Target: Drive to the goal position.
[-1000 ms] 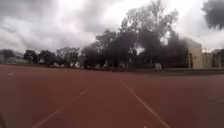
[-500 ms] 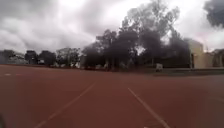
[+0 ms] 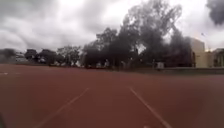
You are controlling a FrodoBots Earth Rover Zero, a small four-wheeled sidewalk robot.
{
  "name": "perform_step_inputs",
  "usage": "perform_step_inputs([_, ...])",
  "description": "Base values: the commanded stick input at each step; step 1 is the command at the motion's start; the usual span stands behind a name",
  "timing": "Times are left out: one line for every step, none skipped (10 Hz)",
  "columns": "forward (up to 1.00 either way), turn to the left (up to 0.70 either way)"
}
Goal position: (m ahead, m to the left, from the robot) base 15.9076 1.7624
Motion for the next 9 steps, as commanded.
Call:
perform_step_inputs([0.7, 0.0])
perform_step_inputs([0.7, 0.0])
perform_step_inputs([0.7, 0.0])
perform_step_inputs([0.7, 0.0])
perform_step_inputs([0.7, 0.0])
perform_step_inputs([0.7, 0.0])
perform_step_inputs([0.7, 0.0])
perform_step_inputs([0.7, 0.0])
perform_step_inputs([0.7, 0.0])
